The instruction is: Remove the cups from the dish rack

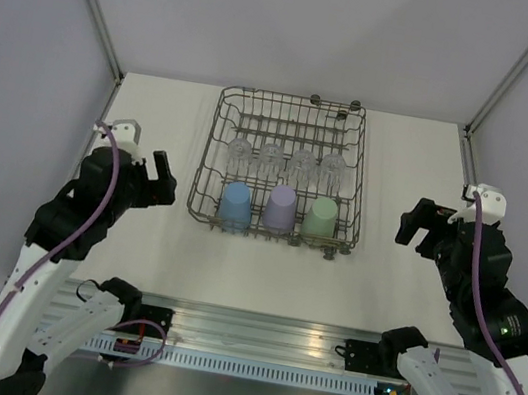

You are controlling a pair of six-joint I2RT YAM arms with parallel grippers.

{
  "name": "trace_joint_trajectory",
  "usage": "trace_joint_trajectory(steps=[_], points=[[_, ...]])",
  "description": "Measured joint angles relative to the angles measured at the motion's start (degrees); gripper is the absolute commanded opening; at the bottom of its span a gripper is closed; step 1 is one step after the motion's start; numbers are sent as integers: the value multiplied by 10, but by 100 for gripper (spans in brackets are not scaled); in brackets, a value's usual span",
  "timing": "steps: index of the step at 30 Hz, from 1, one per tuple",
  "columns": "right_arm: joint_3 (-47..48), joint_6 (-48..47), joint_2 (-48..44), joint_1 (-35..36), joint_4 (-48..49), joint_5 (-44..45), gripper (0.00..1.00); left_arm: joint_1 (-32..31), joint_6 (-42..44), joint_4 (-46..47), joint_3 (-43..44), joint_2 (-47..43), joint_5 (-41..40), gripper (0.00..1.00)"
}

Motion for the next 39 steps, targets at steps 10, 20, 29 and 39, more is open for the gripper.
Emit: trace_joint_trajectory(steps=[10, 20, 29, 39], points=[[-17, 23, 30, 0, -12, -1, 98, -56, -21, 29, 30, 169, 50, 100], [-37, 30, 25, 0, -14, -54, 98, -175, -35, 45, 95, 307, 8, 100], [-57, 33, 1, 0, -18, -101, 98, -218, -37, 54, 132, 405, -21, 100], [-57, 32, -13, 1, -20, -128, 98, -218, -37, 55, 132, 484, -65, 92]])
